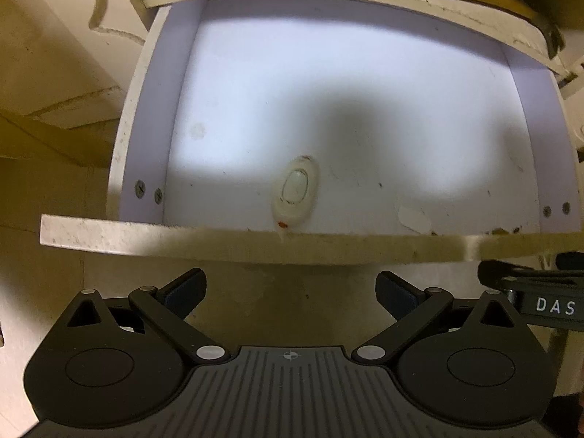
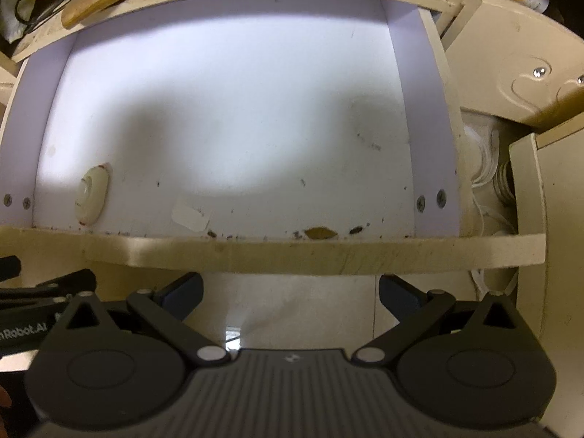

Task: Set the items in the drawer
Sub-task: 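Push the white drawer front inward with both tools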

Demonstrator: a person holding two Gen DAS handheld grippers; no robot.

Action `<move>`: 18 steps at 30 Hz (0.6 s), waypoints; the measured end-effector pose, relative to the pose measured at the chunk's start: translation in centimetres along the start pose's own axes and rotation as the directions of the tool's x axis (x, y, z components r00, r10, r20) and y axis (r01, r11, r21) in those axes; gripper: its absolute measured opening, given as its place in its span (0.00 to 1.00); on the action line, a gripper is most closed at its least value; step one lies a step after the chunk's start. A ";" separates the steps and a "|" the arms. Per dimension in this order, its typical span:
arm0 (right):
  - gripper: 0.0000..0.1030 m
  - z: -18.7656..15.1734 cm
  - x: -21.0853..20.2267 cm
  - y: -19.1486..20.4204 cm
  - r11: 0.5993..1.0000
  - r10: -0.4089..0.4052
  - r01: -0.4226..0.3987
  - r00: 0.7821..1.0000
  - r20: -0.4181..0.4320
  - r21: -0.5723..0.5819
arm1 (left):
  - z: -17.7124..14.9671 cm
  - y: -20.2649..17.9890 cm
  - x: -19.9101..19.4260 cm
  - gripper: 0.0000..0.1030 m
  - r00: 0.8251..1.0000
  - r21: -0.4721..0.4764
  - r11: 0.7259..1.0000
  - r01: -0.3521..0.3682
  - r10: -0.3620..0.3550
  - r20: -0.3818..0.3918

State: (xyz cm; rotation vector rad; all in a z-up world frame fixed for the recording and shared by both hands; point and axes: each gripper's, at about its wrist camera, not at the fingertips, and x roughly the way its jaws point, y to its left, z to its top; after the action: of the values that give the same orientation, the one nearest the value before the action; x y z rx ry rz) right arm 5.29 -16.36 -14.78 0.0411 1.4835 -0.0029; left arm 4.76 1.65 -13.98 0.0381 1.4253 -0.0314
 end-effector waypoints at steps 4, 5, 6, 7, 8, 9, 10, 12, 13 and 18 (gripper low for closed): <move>1.00 0.2 0.2 0.1 1.000 0.001 -0.001 1.000 -0.002 0.002 | 0.4 -0.2 0.3 0.99 1.000 0.011 1.000 -0.011 0.011 -0.004; 1.00 0.3 0.3 0.1 1.000 0.000 0.000 1.000 -0.002 0.001 | 0.5 -0.3 0.4 0.99 1.000 0.015 1.000 -0.014 0.014 -0.007; 1.00 0.3 0.3 0.1 1.000 0.000 0.000 1.000 -0.004 0.001 | 0.6 -0.4 0.5 0.99 1.000 0.017 1.000 -0.016 0.016 -0.010; 1.00 0.4 0.3 0.1 1.000 0.002 -0.002 1.000 -0.005 0.002 | 0.6 -0.4 0.5 0.99 1.000 0.016 1.000 -0.015 0.015 -0.011; 1.00 0.5 0.4 0.0 1.000 0.004 -0.004 1.000 -0.007 0.003 | 0.7 -0.4 0.5 0.99 1.000 0.015 1.000 -0.014 0.014 -0.011; 1.00 0.5 0.4 0.0 1.000 0.003 -0.003 1.000 -0.006 0.001 | 0.8 -0.4 0.5 0.99 1.000 0.013 1.000 -0.012 0.012 -0.011; 1.00 0.5 0.4 0.1 1.000 0.000 0.000 1.000 -0.001 -0.001 | 0.9 -0.3 0.4 0.99 1.000 0.013 1.000 -0.012 0.012 -0.009; 1.00 0.6 0.3 0.1 1.000 -0.004 0.004 1.000 0.010 -0.005 | 1.1 -0.3 0.4 0.99 1.000 0.012 1.000 -0.013 0.013 -0.002; 1.00 0.7 0.2 0.1 1.000 -0.005 0.005 1.000 0.014 -0.005 | 1.2 -0.3 0.3 0.99 1.000 0.011 1.000 -0.014 0.014 0.001; 1.00 1.2 0.2 0.1 1.000 -0.002 0.002 1.000 0.029 -0.005 | 1.6 -0.4 0.2 0.99 1.000 0.012 1.000 -0.023 0.022 0.020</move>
State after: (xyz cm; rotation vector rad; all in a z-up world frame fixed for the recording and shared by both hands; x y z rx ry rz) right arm 6.48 -16.28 -14.83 0.0350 1.4548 -0.0015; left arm 6.36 1.17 -13.94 0.0637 1.4048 -0.0218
